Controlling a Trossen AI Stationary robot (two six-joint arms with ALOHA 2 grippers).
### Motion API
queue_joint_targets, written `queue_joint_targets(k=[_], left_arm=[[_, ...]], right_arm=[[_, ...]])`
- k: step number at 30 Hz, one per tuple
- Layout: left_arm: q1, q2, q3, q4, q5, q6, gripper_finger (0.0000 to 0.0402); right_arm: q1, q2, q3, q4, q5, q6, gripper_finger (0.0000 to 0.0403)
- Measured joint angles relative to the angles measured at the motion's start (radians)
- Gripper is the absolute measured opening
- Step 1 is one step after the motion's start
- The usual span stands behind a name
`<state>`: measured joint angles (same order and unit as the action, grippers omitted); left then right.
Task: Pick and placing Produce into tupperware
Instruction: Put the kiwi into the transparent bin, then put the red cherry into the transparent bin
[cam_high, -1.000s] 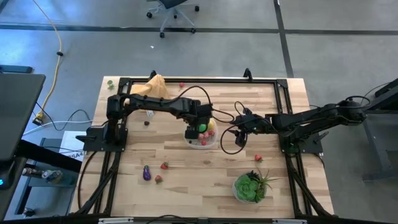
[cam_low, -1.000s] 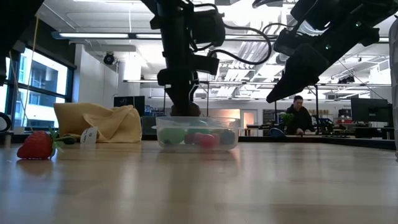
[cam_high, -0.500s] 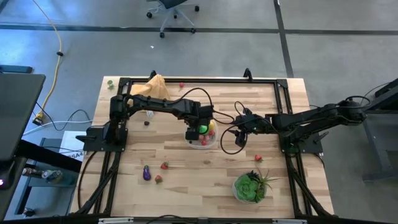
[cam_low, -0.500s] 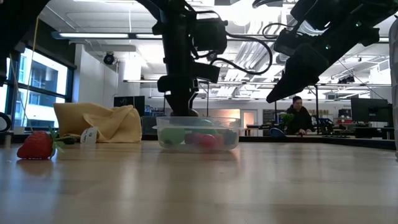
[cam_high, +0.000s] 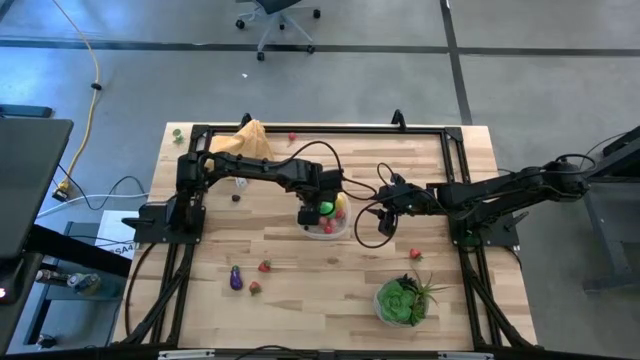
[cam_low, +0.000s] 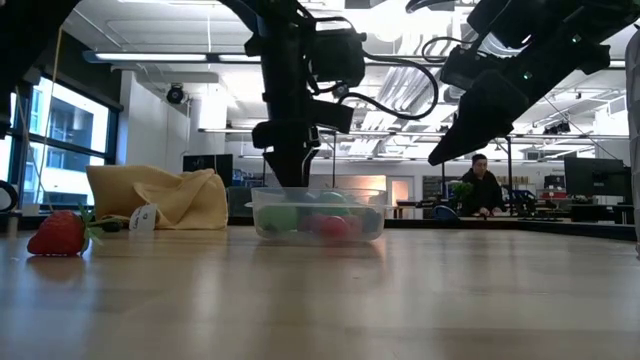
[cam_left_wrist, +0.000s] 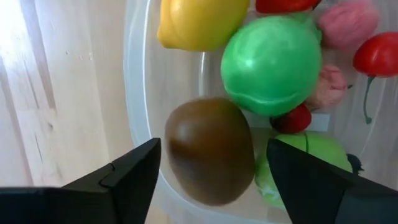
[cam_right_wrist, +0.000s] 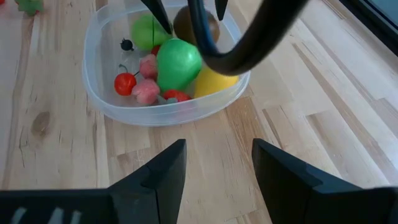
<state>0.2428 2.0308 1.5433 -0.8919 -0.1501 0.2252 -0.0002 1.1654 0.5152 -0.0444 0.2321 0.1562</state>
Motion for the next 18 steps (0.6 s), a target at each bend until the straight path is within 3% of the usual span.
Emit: queue_joint_targets(k=[5,12,18], left_arm=[[0.000,0.000,0.000,-0.004,0.000,0.003,0.0287],[0.000,-0.043,0.030,-0.029,0.009,0.003,0.0260],[0.028,-0.123,0.034,-0.066,-0.064,0.018,0.0240]], right_arm=[[0.000,0.000,0.000,0.000,0.000,0.000,0.0176],[0.000,0.000,0.000,0.000,0.000,0.000,0.0176],[0.000,0.000,0.000,0.001,0.000,0.000,0.0176]])
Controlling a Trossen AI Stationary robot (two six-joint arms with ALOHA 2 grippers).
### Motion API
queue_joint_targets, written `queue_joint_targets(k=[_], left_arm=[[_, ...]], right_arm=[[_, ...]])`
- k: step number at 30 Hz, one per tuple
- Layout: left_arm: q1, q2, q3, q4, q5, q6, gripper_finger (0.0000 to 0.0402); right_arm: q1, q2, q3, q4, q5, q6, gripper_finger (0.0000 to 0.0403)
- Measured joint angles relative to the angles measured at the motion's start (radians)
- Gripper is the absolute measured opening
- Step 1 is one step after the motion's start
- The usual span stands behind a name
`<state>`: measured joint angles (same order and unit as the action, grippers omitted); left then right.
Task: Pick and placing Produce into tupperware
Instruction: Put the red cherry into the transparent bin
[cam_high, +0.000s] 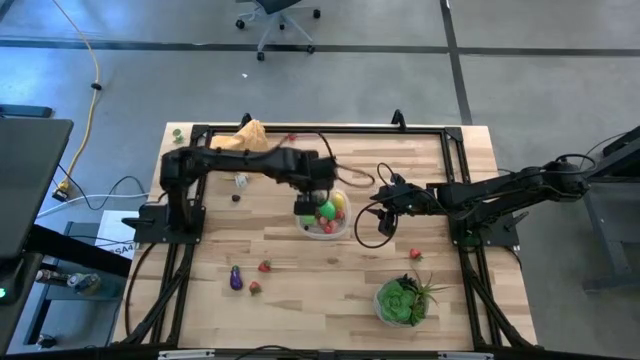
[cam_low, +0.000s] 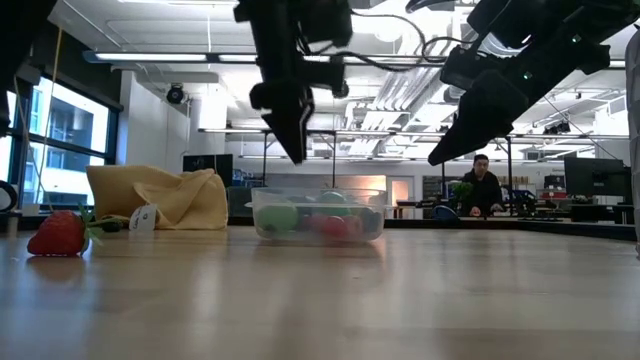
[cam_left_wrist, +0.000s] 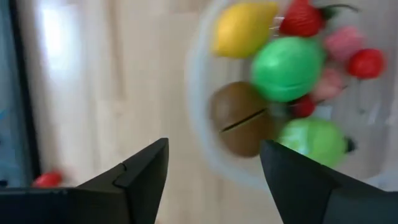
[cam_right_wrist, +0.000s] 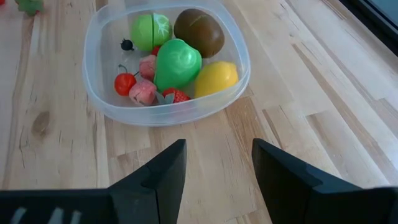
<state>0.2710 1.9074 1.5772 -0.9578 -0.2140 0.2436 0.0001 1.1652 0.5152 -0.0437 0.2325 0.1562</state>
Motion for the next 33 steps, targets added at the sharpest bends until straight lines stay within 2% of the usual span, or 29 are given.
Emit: queue_joint_targets(k=[6,12,20,24,33], left_arm=[[0.163,-0.045,0.001,-0.002,-0.001,0.092,0.0237],[0.374,-0.019,-0.001,0.033,0.084,0.110,0.0237],[0.561,0.035,-0.001,0.115,0.161,-0.092,0.0238],[0.603,0.088,0.000,0.158,0.196,-0.189,0.0239],[0.607,0.192,0.000,0.269,0.193,-0.325,0.0239]], right_arm=[[0.000,0.000,0.000,0.000,0.000,0.000,0.0176],[0.000,0.000,0.000,0.000,0.000,0.000,0.0176],[0.000,0.000,0.000,0.003,0.000,0.000,0.0176],[0.000,0.000,0.000,0.002,0.000,0.000,0.0176],[0.000,0.000,0.000,0.000,0.000,0.000,0.0176]])
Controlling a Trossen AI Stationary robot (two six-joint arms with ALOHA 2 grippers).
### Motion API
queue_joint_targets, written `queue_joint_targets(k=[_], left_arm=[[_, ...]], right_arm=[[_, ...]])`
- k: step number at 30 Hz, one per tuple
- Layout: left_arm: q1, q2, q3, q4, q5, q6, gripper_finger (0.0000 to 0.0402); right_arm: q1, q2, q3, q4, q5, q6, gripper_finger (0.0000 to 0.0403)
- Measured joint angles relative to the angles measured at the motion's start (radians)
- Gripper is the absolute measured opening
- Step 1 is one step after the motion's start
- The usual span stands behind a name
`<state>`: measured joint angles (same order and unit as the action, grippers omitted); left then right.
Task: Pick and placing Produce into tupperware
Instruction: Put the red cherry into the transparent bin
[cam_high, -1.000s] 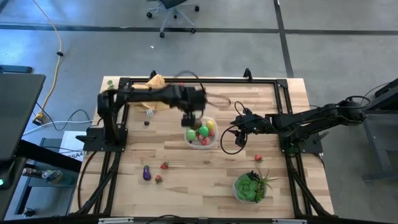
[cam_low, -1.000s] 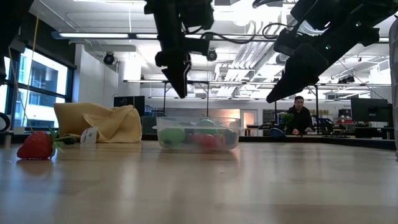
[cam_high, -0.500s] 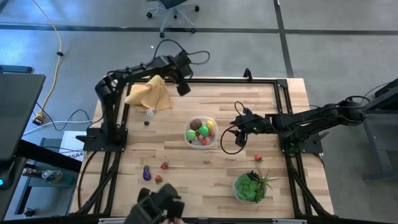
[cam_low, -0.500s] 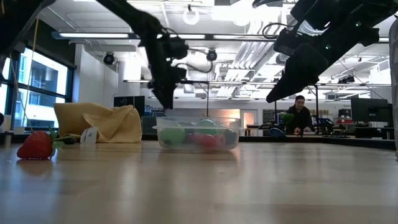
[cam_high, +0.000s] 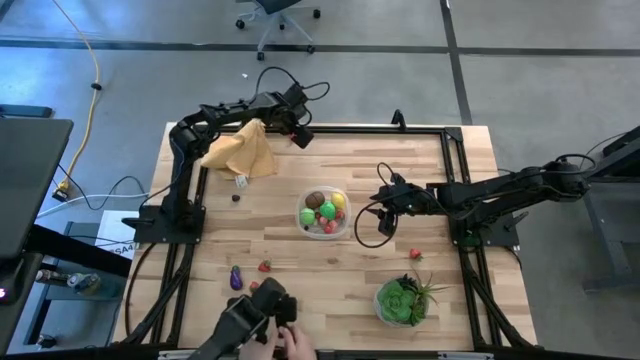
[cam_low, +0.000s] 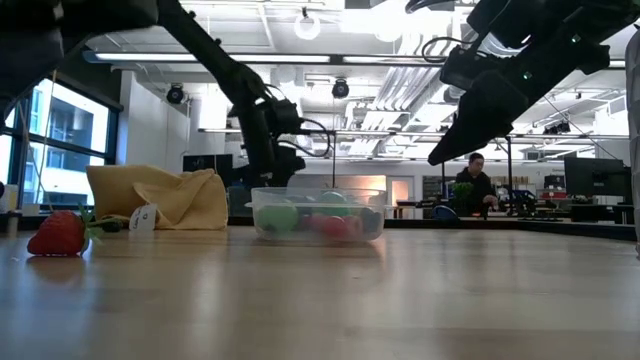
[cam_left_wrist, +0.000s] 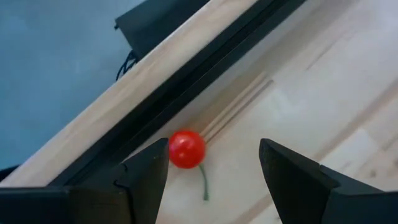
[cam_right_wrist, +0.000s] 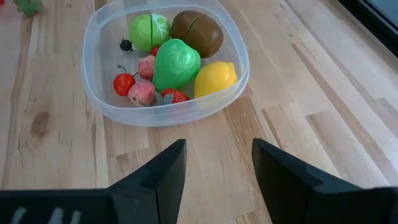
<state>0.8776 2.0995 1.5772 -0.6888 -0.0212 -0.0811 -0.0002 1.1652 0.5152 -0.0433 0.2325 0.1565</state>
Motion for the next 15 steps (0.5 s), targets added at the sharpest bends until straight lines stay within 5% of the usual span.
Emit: queue_joint_targets(k=[15], left_arm=[[0.006,0.024,0.000,-0.052,-0.043,-0.066,0.0239]], right_arm=[[0.000,0.000,0.000,0.001,0.000,0.000,0.0176]])
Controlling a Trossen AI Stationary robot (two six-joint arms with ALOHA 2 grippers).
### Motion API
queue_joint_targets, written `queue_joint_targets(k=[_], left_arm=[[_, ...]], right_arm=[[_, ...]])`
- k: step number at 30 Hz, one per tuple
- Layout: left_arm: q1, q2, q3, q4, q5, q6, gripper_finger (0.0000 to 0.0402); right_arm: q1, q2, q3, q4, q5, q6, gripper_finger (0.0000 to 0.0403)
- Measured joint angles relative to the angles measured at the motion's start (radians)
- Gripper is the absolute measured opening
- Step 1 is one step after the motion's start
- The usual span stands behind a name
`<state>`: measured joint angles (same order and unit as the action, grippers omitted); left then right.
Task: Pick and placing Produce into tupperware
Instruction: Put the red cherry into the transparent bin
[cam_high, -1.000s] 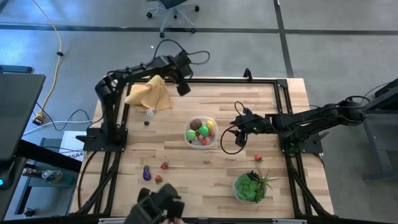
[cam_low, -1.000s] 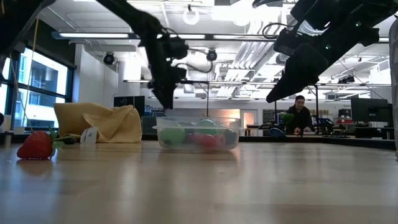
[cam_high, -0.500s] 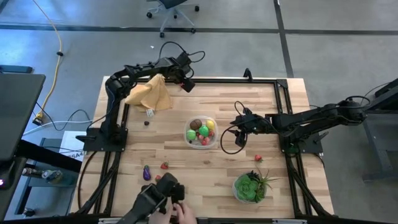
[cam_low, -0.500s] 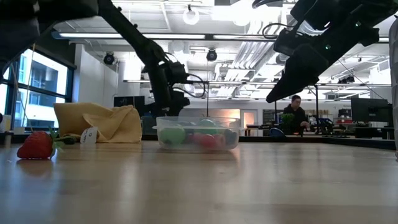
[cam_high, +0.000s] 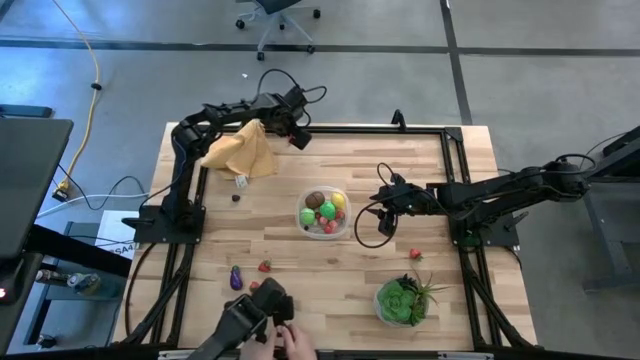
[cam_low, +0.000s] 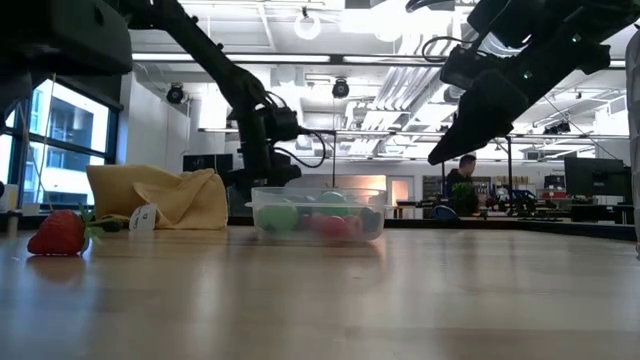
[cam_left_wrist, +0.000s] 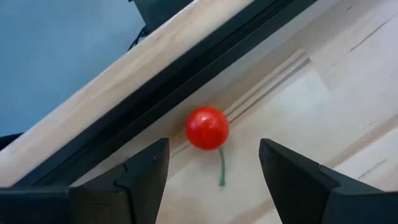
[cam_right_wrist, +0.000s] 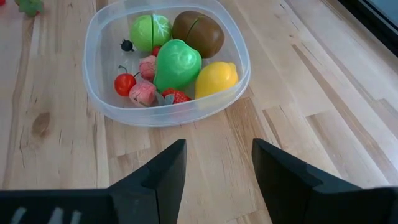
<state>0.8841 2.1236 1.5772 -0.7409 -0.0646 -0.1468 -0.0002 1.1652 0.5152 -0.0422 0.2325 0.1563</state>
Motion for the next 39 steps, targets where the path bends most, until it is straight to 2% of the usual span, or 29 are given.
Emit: queue_joint_targets(k=[25,39], left_arm=[[0.000,0.036,0.000,0.061,-0.008,-0.007,0.0237],[0.000,0.036,0.000,0.067,-0.023,-0.008,0.0156]], right_arm=[[0.000,0.000,0.000,0.001,0.000,0.000,0.0176],[0.000,0.000,0.000,0.001,0.000,0.000,0.0176]])
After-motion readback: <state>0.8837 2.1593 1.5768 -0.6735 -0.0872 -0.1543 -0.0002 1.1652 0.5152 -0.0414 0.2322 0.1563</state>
